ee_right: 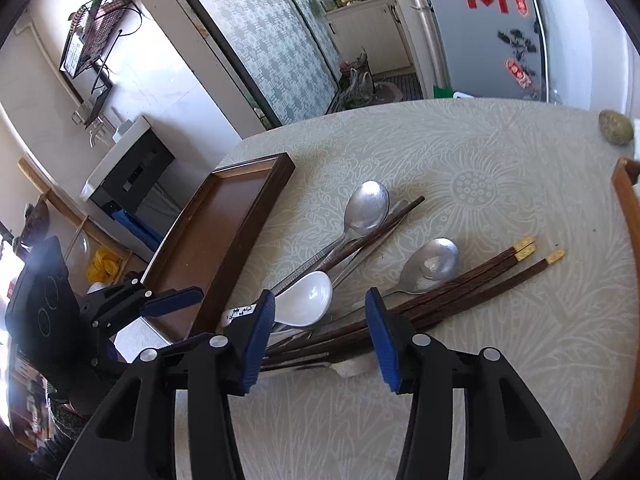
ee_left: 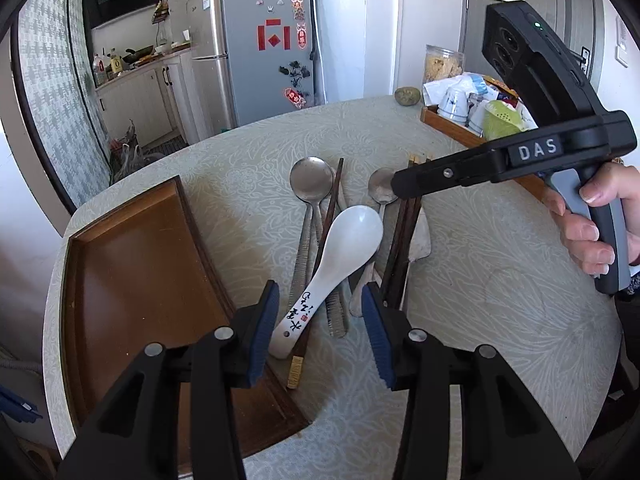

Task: Organize utensils
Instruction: 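Reach the left gripper down and close it on the white ceramic spoon, then lift the white spoon with the left gripper, lower it into the tray, open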

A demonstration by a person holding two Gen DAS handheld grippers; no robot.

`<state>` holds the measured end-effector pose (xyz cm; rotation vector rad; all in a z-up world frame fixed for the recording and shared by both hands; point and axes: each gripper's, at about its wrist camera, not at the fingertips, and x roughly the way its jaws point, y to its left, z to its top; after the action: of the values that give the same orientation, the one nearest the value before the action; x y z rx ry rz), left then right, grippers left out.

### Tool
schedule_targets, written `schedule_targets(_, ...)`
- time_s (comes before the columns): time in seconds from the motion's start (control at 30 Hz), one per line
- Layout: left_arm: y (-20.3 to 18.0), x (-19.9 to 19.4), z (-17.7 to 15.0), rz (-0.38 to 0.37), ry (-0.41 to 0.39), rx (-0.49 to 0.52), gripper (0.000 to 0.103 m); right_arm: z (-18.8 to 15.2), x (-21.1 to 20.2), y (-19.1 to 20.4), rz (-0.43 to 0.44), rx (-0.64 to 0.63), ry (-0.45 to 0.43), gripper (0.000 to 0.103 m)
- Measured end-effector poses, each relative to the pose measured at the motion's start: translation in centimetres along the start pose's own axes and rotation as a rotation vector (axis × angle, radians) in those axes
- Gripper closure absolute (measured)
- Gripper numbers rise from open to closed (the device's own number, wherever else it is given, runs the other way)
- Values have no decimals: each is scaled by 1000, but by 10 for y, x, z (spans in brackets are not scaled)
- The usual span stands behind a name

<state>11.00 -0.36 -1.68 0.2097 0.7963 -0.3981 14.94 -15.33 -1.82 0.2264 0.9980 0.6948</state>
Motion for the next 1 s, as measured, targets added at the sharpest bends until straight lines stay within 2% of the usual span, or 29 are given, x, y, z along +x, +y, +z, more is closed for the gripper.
schedule_targets(0.07, 2, 8, -2, 3, 34, 27, 59, 0, 15, -3, -3, 7, 29, 70)
schedule_targets(0.27, 4, 28, -6, -1, 87, 64, 64, 1, 43, -3, 34, 20, 80, 71)
schedule_targets(0.3, 4, 30, -6, 0, 95, 63, 66, 1, 46, 0, 28, 9, 85, 75)
schedule_targets(0.37, 5, 35, -8, 14, 106, 70, 68, 0, 49, 3, 16, -1, 87, 92)
schedule_targets(0.4, 6, 35, -8, 12, 105, 66, 70, 1, 49, 3, 10, -8, 80, 93)
schedule_targets(0.43, 7, 35, -8, 13, 105, 59, 76, 1, 46, 3, 18, -9, 72, 94)
schedule_targets(0.7, 3, 22, -4, -20, 63, 70, 82, 14, 16, 20, 48, -56, 4, 97)
schedule_targets(0.9, 17, -13, 5, 3, -9, 51, 84, 38, -2, 56, 82, -113, -31, 96)
schedule_targets(1.0, 34, -31, 6, 37, -24, 26, 84, 54, 3, 81, 115, -152, -27, 96)
